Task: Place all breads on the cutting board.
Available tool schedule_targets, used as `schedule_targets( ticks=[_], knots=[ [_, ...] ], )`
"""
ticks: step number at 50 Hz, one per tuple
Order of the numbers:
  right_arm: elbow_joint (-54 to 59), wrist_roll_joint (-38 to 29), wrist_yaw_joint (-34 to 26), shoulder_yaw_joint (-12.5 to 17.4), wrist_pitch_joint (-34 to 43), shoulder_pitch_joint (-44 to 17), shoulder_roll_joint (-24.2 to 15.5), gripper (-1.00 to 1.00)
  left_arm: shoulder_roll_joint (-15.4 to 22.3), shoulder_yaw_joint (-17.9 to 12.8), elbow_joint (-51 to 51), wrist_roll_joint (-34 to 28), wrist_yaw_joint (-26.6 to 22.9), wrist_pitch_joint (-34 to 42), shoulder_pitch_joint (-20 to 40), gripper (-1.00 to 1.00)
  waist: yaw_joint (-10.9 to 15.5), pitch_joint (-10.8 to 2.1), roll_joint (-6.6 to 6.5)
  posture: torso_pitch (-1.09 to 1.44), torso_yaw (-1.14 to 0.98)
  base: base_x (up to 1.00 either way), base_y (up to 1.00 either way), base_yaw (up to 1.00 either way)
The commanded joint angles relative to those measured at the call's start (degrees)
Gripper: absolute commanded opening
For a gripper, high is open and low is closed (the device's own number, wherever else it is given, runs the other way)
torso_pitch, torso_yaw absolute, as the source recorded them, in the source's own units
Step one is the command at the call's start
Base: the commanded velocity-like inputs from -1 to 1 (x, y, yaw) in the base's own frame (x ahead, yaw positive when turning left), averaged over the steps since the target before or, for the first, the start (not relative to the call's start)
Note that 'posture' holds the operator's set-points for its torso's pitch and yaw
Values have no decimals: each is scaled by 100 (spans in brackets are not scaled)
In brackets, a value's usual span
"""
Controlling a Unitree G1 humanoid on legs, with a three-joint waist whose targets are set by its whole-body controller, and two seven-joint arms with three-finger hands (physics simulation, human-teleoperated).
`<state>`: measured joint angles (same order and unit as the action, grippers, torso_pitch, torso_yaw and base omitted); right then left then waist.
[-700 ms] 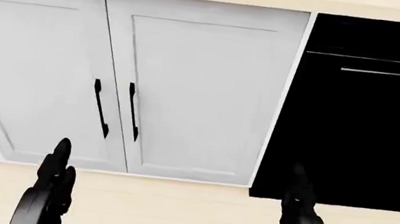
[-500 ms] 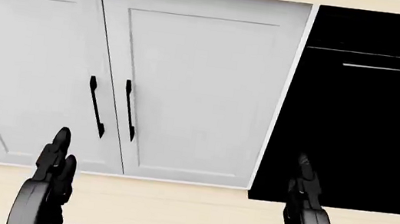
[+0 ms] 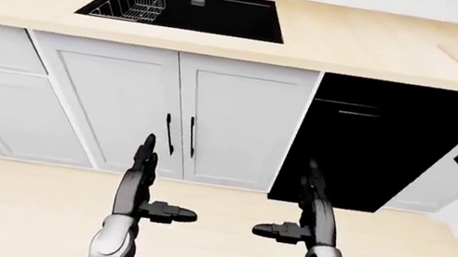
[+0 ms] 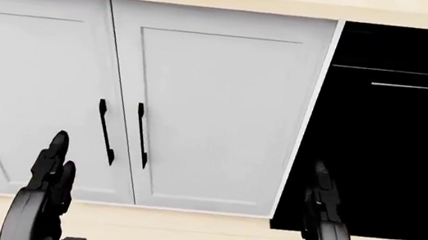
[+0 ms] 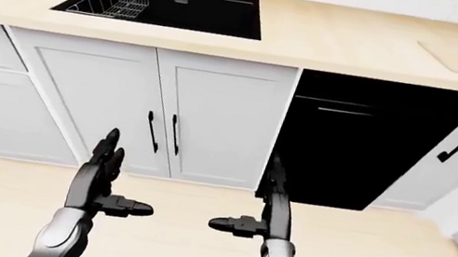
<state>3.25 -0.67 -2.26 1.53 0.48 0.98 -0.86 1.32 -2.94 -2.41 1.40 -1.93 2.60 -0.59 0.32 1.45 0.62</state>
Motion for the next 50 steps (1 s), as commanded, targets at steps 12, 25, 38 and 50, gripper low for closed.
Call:
schedule_targets(
  ticks=[12, 25, 38, 50],
  knots=[
    [-177, 9, 35, 84, -164, -113, -45, 100, -20, 53, 182, 26, -23, -167, 159, 100, -81, -34, -212, 0, 0, 0, 12, 0],
    [-168, 17, 31, 84, -175, -114, -47, 100, -23, 68, 291, 28, -1, -88, 132, 100, -39, 3, 147, 0, 0, 0, 20, 0],
    [-212, 12, 24, 84, -159, -86, -47, 100, -31, 78, 395, 27, -5, -37, 77, 100, -104, -19, -210, 0, 0, 0, 23, 0],
    [-219, 14, 31, 84, -141, -92, -43, 100, -35, 74, 423, 36, -1, -7, 77, 100, -37, -39, -46, 0, 0, 0, 24, 0]
  ],
)
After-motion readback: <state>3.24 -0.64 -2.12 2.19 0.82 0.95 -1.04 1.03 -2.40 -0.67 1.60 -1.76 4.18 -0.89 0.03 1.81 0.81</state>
